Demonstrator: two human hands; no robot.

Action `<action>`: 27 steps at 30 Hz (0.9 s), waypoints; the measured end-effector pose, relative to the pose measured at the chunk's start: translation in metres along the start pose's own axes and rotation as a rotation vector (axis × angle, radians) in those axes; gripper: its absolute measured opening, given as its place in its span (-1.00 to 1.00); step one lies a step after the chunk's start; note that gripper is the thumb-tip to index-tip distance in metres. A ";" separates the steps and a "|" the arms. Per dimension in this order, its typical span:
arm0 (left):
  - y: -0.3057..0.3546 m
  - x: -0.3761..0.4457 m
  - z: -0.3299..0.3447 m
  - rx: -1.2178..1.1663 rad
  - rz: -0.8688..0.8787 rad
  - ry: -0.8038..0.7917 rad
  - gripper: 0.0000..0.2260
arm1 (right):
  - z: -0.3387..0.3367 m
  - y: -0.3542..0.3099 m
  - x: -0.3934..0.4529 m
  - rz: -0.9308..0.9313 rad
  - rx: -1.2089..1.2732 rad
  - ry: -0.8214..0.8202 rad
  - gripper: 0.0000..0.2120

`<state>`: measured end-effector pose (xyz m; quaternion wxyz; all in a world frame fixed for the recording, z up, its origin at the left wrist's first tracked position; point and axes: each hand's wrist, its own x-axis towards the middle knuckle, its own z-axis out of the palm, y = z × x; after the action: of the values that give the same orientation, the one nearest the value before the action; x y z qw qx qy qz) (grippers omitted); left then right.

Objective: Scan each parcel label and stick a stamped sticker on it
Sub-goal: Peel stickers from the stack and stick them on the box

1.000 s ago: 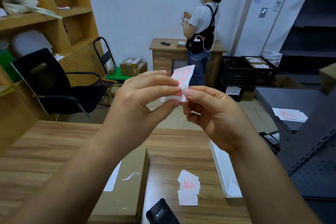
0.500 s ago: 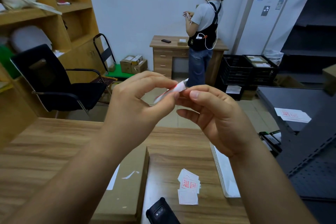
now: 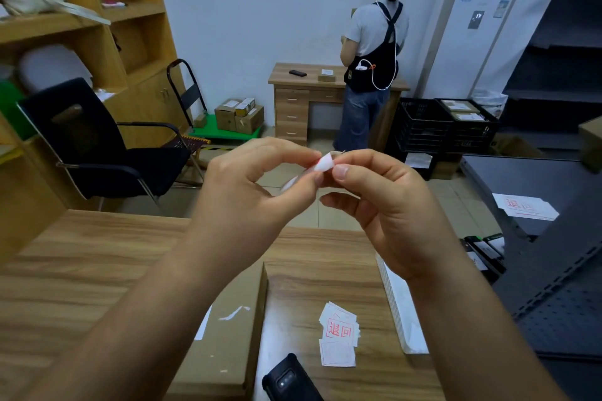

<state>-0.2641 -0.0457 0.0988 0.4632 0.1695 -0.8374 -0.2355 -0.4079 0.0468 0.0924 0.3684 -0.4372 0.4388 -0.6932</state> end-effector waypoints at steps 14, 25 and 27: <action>0.004 0.003 0.002 -0.076 -0.003 -0.021 -0.86 | -0.002 0.005 0.000 -0.136 -0.067 0.097 -0.94; 0.010 0.001 0.008 -0.182 -0.132 0.003 -0.89 | -0.006 0.011 -0.001 -0.218 -0.083 0.123 -0.87; 0.010 0.001 0.008 -0.198 -0.130 -0.006 -0.88 | -0.008 0.012 -0.001 -0.242 -0.106 0.131 -0.87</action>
<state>-0.2721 -0.0358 0.1016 0.4588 0.1761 -0.7988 -0.3471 -0.4134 0.0458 0.0789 0.2294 -0.4595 0.4419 -0.7355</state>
